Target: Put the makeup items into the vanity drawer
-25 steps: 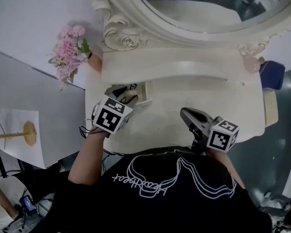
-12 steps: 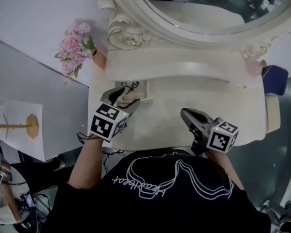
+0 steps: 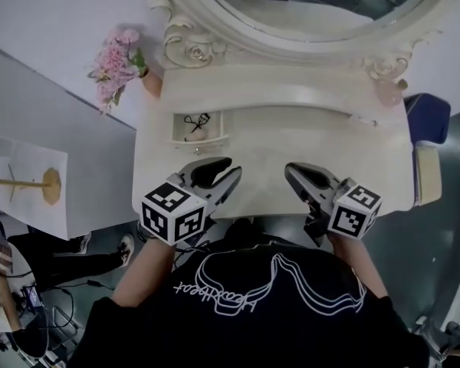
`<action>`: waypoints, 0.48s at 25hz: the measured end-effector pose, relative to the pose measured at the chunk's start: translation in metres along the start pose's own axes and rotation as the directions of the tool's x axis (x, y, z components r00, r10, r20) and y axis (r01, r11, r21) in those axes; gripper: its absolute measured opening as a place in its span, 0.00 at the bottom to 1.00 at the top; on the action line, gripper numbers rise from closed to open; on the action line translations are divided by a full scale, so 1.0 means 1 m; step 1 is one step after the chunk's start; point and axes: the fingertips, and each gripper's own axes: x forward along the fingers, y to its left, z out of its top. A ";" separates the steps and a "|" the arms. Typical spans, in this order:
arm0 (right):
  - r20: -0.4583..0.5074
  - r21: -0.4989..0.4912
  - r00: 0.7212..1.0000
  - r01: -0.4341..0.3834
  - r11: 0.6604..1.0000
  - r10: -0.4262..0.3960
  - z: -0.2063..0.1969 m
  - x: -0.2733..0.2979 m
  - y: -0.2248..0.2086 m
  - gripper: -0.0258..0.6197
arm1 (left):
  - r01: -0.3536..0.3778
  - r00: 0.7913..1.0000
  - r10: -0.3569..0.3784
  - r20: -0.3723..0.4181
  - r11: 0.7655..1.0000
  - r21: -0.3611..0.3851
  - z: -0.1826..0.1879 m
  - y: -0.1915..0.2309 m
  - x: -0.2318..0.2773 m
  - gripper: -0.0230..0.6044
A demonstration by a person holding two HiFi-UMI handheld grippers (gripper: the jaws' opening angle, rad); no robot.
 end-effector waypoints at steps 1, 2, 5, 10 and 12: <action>0.007 -0.009 1.000 -0.003 1.000 0.003 0.000 -0.005 0.003 0.04 | 0.020 1.000 -0.020 0.021 1.000 -0.003 0.002 -0.012 0.000 0.19; 0.013 -0.018 1.000 -0.009 1.000 0.010 0.000 -0.011 0.006 0.04 | 0.039 0.998 -0.039 0.043 0.999 -0.009 0.003 -0.022 0.000 0.16; 0.023 -0.044 0.999 -0.031 0.999 0.032 -0.001 -0.025 0.019 0.04 | 0.096 0.991 -0.091 0.097 0.995 -0.042 0.004 -0.051 0.000 0.08; 0.029 -0.100 0.998 -0.060 0.993 0.063 -0.004 -0.046 0.044 0.04 | 0.142 0.980 -0.127 0.154 0.986 -0.090 0.002 -0.084 -0.006 0.04; 0.029 -0.160 0.997 -0.066 0.985 0.072 -0.005 -0.053 0.053 0.04 | 0.136 0.978 -0.122 0.171 0.988 -0.068 0.002 -0.094 -0.009 0.04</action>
